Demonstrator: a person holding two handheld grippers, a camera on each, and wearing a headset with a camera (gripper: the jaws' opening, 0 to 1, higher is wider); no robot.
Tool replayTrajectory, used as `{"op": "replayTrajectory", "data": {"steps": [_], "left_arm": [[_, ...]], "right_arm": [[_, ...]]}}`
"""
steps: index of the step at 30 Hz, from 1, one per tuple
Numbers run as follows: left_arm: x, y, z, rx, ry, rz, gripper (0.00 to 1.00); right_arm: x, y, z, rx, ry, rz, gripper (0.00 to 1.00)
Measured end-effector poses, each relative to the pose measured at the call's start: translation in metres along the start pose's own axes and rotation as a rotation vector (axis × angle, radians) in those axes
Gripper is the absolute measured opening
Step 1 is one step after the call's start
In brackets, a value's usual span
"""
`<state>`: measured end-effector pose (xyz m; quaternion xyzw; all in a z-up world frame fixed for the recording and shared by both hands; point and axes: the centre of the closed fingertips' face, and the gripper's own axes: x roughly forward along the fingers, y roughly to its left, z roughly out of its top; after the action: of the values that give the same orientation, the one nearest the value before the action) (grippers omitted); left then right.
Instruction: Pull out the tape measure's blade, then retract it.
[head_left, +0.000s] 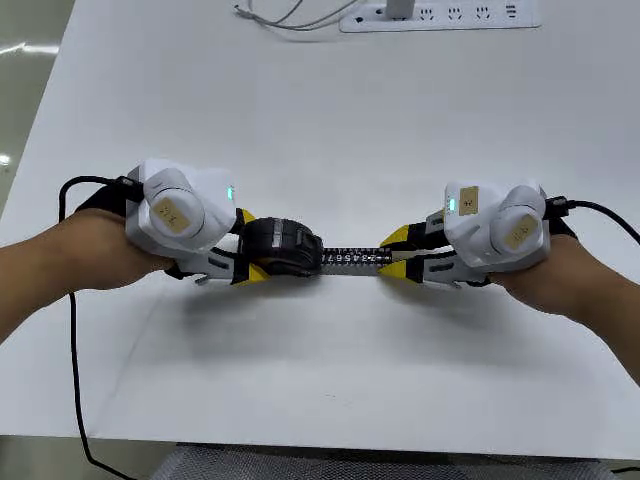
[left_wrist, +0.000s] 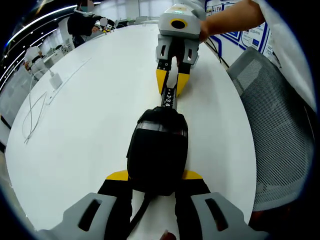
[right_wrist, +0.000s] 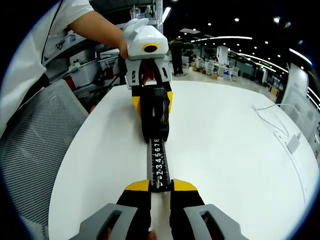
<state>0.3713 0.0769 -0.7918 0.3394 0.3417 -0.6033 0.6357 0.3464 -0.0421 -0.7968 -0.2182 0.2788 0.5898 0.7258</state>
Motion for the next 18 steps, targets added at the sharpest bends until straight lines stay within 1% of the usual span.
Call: {"op": "replayTrajectory", "data": {"steps": [8,18], "left_arm": [[0.0,0.0,0.0,-0.001,0.002,0.001,0.28],[-0.001,0.0,0.0,0.002,0.002,0.001,0.28]], "right_arm": [[-0.01,-0.001,-0.006,-0.003,0.016,-0.003,0.09],[-0.016,-0.001,-0.013,0.015,0.02,-0.017,0.09]]}}
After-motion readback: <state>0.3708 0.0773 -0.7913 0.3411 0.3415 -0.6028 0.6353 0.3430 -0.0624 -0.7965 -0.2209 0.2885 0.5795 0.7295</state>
